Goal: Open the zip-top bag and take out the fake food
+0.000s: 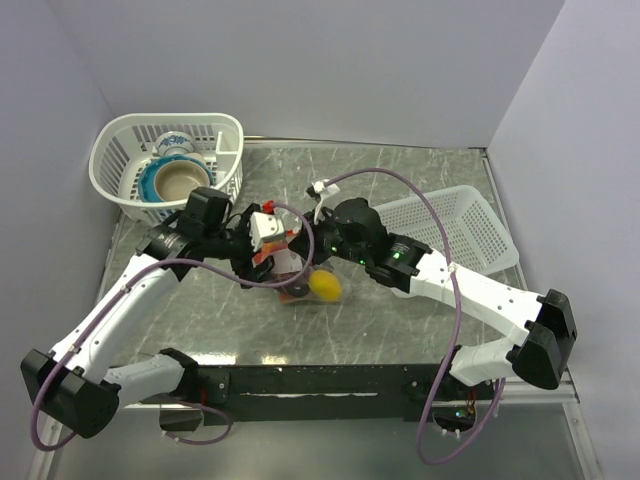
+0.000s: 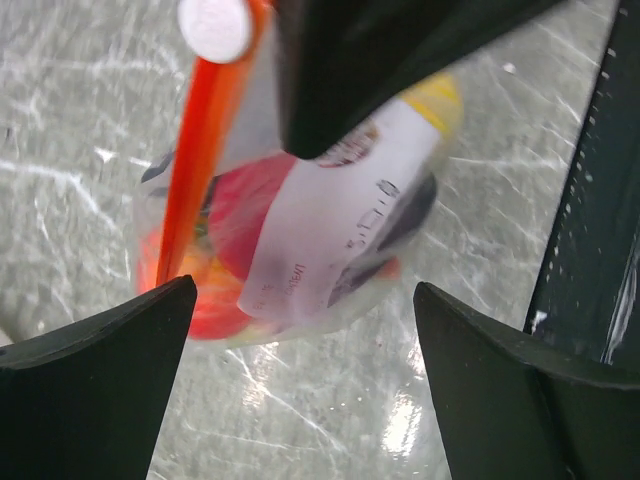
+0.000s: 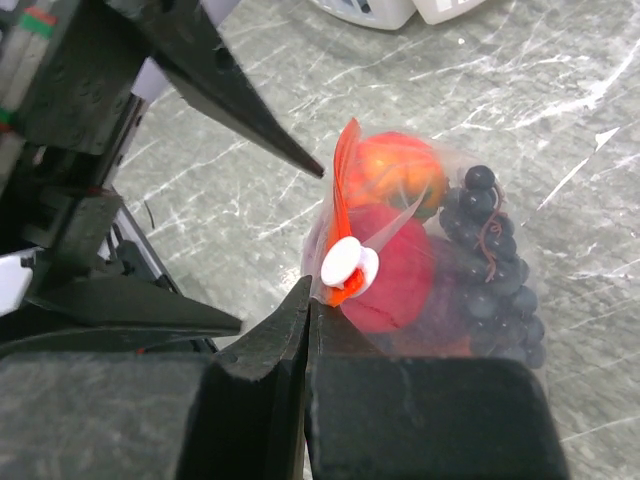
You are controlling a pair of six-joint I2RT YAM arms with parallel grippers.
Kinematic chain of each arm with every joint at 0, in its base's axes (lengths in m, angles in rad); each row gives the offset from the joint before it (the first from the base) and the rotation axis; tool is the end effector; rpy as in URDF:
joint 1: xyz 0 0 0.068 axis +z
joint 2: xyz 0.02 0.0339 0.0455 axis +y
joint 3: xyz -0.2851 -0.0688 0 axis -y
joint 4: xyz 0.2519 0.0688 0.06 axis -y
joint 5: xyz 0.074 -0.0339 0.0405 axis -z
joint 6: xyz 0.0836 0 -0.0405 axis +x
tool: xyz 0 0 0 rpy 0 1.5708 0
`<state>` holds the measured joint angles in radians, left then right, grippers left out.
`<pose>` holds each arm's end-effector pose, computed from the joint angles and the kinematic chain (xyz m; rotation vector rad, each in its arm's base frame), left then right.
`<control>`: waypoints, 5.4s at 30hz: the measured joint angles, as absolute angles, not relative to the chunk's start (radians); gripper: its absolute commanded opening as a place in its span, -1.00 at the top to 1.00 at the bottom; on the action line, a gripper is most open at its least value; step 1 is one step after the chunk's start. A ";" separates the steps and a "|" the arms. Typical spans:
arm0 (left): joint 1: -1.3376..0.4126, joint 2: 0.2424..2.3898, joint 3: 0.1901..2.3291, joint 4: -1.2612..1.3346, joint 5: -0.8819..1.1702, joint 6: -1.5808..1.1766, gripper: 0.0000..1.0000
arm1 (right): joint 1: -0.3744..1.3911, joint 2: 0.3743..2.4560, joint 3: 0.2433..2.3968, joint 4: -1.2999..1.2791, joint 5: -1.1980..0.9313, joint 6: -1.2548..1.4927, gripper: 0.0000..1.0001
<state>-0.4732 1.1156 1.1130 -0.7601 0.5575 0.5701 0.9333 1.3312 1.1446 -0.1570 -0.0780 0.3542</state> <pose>0.2037 -0.1540 0.3288 1.3581 1.8111 -0.5958 0.2085 0.2925 0.3497 -0.6325 1.9278 0.9206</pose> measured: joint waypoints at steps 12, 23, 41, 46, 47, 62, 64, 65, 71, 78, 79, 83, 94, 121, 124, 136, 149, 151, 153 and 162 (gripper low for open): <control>-0.268 1.116 1.266 -0.883 0.820 0.810 -0.94 | 0.934 1.303 1.145 -0.184 -0.142 0.295 1.00; -0.268 1.140 1.235 -0.966 1.018 0.897 -0.23 | 0.974 1.298 1.168 -0.219 -0.151 0.259 1.00; -0.278 1.205 1.237 -0.926 1.034 0.856 0.98 | 1.010 1.311 1.186 -0.233 -0.144 0.237 1.00; -0.278 1.242 1.276 -1.019 1.050 0.926 0.99 | 1.011 1.311 1.186 -0.233 -0.139 0.234 1.00; -0.278 1.248 1.280 -1.035 1.053 0.938 0.98 | 1.012 1.311 1.186 -0.233 -0.139 0.233 0.97; -0.232 1.190 1.381 -1.242 0.975 1.053 0.99 | 1.013 1.179 1.074 -0.126 -0.020 0.137 -0.20; -0.232 1.161 1.381 -1.246 0.966 1.051 0.99 | 1.013 1.142 1.036 -0.088 -0.031 0.124 -0.32; -0.232 1.148 1.382 -1.248 0.965 1.050 0.99 | 1.013 1.127 1.016 -0.064 -0.043 0.114 -0.33; -0.232 1.142 1.421 -1.265 0.964 1.035 0.98 | 1.014 1.109 0.944 0.052 -0.141 0.086 -0.37; -0.232 1.143 1.429 -1.274 0.970 1.023 0.99 | 1.018 1.143 0.929 0.133 -0.280 0.088 -0.40; -0.232 1.143 1.429 -1.274 0.970 1.022 0.99 | 1.019 1.148 0.929 0.140 -0.291 0.088 -0.40; -0.232 1.143 1.429 -1.274 0.970 1.014 0.98 | 1.019 1.150 0.927 0.176 -0.324 0.088 -0.39; -0.232 1.138 1.429 -1.289 0.971 1.009 0.98 | 1.019 1.230 0.934 0.215 -0.327 0.061 -0.33; -0.232 1.106 1.417 -1.338 0.978 1.034 0.98 | 1.019 1.330 1.029 0.189 -0.390 0.035 0.44; -0.232 1.097 1.406 -1.336 0.978 1.034 0.98 | 1.019 1.324 1.028 0.178 -0.388 0.035 0.42; -0.232 1.081 1.392 -1.321 0.978 1.029 0.98 | 1.019 1.272 1.005 0.170 -0.384 0.036 0.21; -0.232 1.064 1.390 -1.320 0.978 1.025 0.99 | 1.019 1.248 0.948 0.178 -0.383 0.057 0.14; -0.232 1.063 1.390 -1.320 0.978 1.025 0.98 | 1.019 1.248 0.948 0.178 -0.383 0.059 0.14; -0.232 1.063 1.390 -1.320 0.978 1.024 0.98 | 1.019 1.248 0.948 0.179 -0.383 0.062 0.15; -0.232 1.055 1.368 -1.305 0.987 1.007 0.98 | 1.019 1.262 0.951 0.182 -0.392 0.072 0.30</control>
